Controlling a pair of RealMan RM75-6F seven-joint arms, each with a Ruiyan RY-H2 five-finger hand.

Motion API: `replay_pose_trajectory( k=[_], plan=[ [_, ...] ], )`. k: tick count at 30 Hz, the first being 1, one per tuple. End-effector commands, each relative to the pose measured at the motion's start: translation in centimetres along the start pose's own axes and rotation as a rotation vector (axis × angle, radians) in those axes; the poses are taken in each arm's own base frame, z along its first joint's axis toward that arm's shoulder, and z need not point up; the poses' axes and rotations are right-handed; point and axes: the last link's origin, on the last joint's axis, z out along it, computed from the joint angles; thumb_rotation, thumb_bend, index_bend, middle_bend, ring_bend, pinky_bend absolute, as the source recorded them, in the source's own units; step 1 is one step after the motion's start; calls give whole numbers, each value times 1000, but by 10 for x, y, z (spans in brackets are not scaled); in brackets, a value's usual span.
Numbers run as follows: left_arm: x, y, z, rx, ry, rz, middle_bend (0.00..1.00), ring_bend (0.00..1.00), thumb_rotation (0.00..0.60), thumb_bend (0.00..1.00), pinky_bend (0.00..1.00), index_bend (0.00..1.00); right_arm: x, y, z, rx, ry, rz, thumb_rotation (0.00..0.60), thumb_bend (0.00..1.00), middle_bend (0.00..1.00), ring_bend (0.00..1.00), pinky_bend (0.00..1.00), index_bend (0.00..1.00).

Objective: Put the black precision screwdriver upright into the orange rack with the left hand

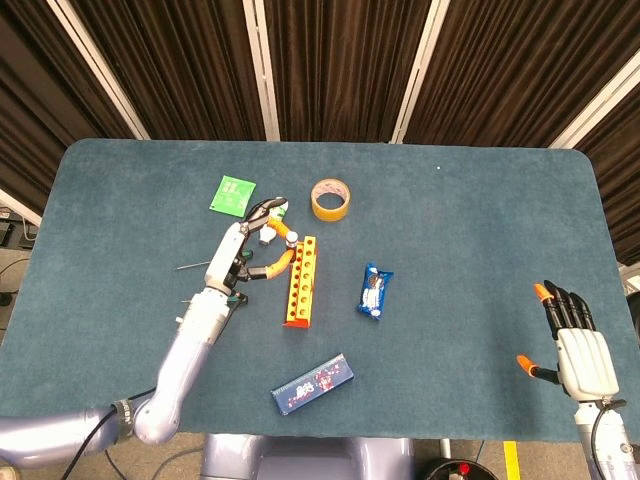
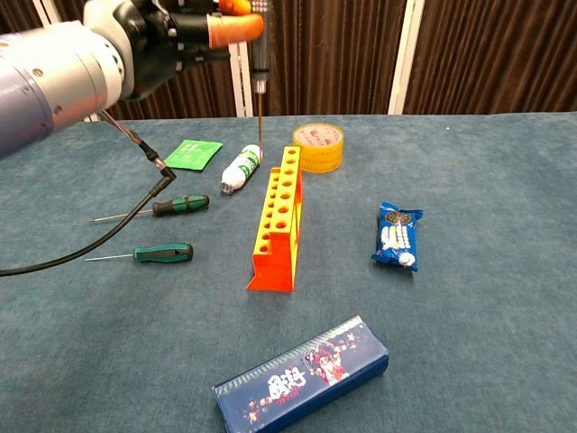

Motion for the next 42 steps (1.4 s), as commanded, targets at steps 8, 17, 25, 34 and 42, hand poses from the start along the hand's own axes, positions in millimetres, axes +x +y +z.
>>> replay_pose_trajectory(
  k=[8,17,25,34,42],
  plan=[
    [-2,-11,13,-15,-31,29,113,0,600,498,73,646,0,0,3,26,27,-18,600,82,0,0,0,0],
    [-5,-21,23,-5,-37,29,113,0,600,495,72,646,0,-1,2,23,25,-9,600,82,0,0,0,0],
    [-13,-21,34,-19,-49,5,113,0,600,492,72,647,0,0,3,19,23,-1,600,82,0,0,0,0],
    [-20,-20,37,-30,-64,10,114,1,600,491,72,648,1,0,3,16,22,7,600,82,0,0,0,0],
    [-20,-24,36,-23,-61,18,113,1,600,492,72,648,1,-1,2,16,21,11,600,82,0,0,0,0]
  ],
)
